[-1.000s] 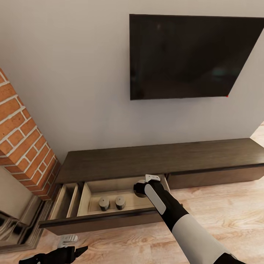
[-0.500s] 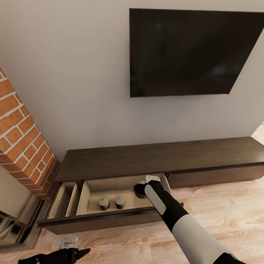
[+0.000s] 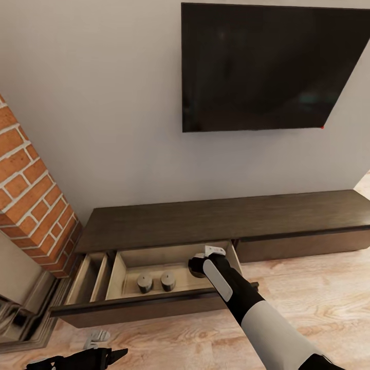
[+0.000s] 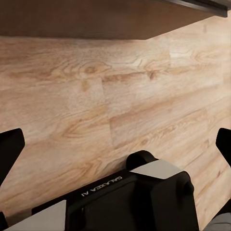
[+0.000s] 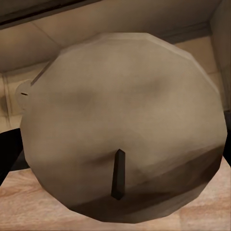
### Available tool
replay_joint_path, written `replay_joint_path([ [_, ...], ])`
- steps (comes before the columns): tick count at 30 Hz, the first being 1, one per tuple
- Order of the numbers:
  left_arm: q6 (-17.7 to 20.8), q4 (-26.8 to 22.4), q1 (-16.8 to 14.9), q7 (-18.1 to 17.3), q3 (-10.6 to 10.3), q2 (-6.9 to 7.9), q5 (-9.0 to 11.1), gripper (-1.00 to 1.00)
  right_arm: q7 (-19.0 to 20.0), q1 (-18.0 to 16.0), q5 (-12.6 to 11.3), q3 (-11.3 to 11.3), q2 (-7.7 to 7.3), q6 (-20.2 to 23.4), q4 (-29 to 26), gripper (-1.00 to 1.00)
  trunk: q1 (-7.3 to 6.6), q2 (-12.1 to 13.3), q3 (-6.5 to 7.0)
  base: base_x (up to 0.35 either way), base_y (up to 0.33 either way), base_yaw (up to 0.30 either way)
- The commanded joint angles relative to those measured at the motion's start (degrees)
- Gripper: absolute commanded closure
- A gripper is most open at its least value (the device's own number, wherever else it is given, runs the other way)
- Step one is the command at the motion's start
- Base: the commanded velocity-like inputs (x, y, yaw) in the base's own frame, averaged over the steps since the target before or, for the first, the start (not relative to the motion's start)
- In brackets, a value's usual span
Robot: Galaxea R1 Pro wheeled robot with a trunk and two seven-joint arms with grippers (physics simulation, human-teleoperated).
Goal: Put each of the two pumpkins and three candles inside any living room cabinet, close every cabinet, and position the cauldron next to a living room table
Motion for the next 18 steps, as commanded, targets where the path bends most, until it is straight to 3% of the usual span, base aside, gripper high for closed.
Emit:
replay_joint_path([
  [1,0.52,-0.02,-0.02,0.03,-0.20,0.03,0.57,-1.00,-0.61,-0.06,-0.63,0.17,-0.02,-0.08,-0.03,1.00,0.22,-0.44,-0.23,0.000,0.000,0.000],
  [18,0.52,-0.02,-0.02,0.03,-0.27,-0.02,0.48,-1.00,-0.61,-0.06,-0.59,0.17,-0.02,-2.41,0.38,1.00,3.96,-7.26,-3.28,0.000,0.000,0.000],
])
